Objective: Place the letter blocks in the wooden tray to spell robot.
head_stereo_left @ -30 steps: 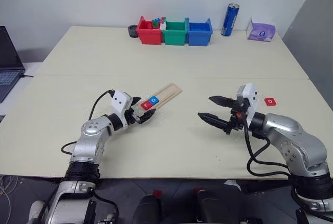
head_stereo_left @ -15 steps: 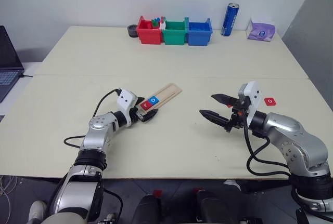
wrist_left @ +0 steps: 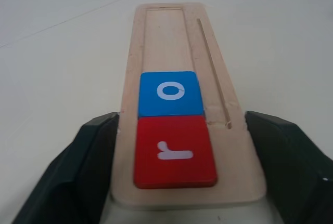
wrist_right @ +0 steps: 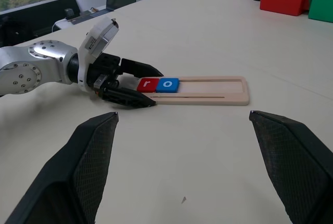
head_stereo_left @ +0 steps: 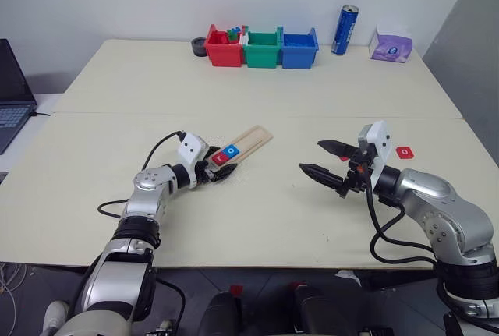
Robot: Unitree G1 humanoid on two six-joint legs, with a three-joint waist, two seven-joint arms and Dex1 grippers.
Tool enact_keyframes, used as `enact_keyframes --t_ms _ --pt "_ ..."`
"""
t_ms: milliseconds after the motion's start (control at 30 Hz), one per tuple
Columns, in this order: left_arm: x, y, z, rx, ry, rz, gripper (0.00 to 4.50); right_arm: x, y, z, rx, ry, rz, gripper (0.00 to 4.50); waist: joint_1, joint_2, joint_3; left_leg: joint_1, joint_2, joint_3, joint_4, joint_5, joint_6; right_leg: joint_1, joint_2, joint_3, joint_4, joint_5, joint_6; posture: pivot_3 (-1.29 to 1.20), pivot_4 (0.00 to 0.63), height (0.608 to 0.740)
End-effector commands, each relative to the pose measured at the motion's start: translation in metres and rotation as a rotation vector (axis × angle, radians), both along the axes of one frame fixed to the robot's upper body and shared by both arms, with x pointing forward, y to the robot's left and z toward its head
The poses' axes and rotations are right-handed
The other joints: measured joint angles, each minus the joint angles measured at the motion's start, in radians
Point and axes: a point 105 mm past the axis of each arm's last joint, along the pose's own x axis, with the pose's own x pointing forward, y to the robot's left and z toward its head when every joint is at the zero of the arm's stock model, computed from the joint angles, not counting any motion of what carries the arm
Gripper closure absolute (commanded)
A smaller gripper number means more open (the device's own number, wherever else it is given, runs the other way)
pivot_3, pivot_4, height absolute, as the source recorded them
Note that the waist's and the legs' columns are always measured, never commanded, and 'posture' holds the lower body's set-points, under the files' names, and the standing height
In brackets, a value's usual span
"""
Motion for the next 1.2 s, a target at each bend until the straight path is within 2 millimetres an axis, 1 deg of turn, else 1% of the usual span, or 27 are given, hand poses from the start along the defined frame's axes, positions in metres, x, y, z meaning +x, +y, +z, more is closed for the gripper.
enact_keyframes --t_ms 33,200,300,367,433,500,567,600,733,900,1033,1200 --pt "-0.001 0.009 -0.007 0.03 0.039 0.01 1.11 -0.005 0.005 0.015 0.026 -0.051 0.023 0.19 0.0 0.0 0.0 0.0 0.0 0.0 0.0 0.0 0.0 0.0 0.0 0.0 0.0 0.0 0.0 0.0 0.15 0.74" --pt "0.002 0.01 -0.001 0.039 0.021 0.003 1.11 -0.005 0.005 0.015 0.025 -0.053 0.024 0.19 0.0 0.0 0.0 0.0 0.0 0.0 0.0 0.0 0.0 0.0 0.0 0.0 0.0 0.0 0.0 0.0 0.15 0.74" --pt "-0.006 0.0 0.003 0.052 0.0 -0.088 1.11 -0.008 0.004 0.015 0.009 -0.059 0.04 0.19 -0.001 0.0 0.0 0.0 0.0 0.0 0.0 0.0 0.0 0.0 0.0 0.0 0.0 0.0 0.0 0.0 0.15 0.74" --pt "-0.028 -0.014 0.004 0.071 -0.012 -0.258 1.11 -0.017 0.005 0.013 -0.03 -0.062 0.094 0.19 -0.002 0.0 0.0 0.0 0.0 0.0 0.0 0.0 0.0 0.0 0.0 0.0 0.0 0.0 0.0 0.0 0.15 0.74" --pt "-0.048 -0.022 0.003 0.098 -0.017 -0.385 1.11 -0.025 0.006 0.009 -0.074 -0.065 0.145 0.19 -0.001 0.0 0.0 -0.001 0.001 -0.001 -0.001 0.0 0.0 -0.001 0.0 0.001 0.0 0.0 0.0 0.0 0.15 0.74" --pt "-0.068 -0.023 0.0 0.138 -0.005 -0.5 1.11 -0.033 0.006 0.003 -0.12 -0.073 0.207 0.19 -0.001 0.0 0.0 -0.002 0.002 -0.001 -0.001 0.0 0.0 -0.001 -0.001 0.0 -0.001 0.0 0.0 0.0 0.15 0.74" --pt "-0.079 -0.02 -0.002 0.171 0.009 -0.567 1.11 -0.037 0.006 0.0 -0.144 -0.075 0.252 0.19 0.001 0.0 0.0 -0.003 0.001 -0.001 0.0 0.0 0.0 -0.001 -0.001 0.0 -0.001 0.0 0.0 0.0 0.15 0.74" --pt "-0.081 -0.018 -0.003 0.184 0.014 -0.584 1.11 -0.038 0.006 -0.001 -0.148 -0.077 0.265 0.19 0.001 0.0 0.0 -0.003 0.001 -0.001 0.0 0.0 0.0 -0.001 -0.001 0.0 -0.001 0.0 0.0 0.0 0.15 0.74" --pt "-0.082 -0.011 -0.005 0.223 0.023 -0.62 1.11 -0.037 0.005 0.0 -0.144 -0.08 0.281 0.19 0.002 0.0 0.0 -0.002 0.0 -0.001 0.001 0.0 0.0 -0.001 0.0 -0.001 -0.001 0.0 0.0 0.0 0.15 0.74" --pt "-0.084 -0.007 -0.008 0.253 0.029 -0.669 1.11 -0.039 0.004 -0.002 -0.145 -0.075 0.291 0.19 0.001 0.0 0.0 -0.002 0.0 0.0 0.001 0.0 0.001 -0.001 0.0 -0.001 -0.001 0.0 0.0 0.0 0.15 0.74" --pt "-0.064 -0.005 -0.003 0.281 0.006 -0.642 1.11 -0.037 0.003 -0.002 -0.146 -0.074 0.292 0.19 0.002 0.0 0.0 -0.002 0.0 -0.001 0.001 0.0 0.001 -0.001 0.0 -0.002 -0.001 0.0 0.0 0.0 0.15 0.74" --pt "-0.043 -0.013 0.009 0.293 -0.026 -0.634 1.11 -0.034 0.002 0.0 -0.146 -0.075 0.289 0.19 0.001 0.0 0.0 -0.002 0.0 0.0 0.002 0.0 0.001 -0.001 0.001 -0.001 0.0 0.0 0.001 0.0 0.15 0.74"
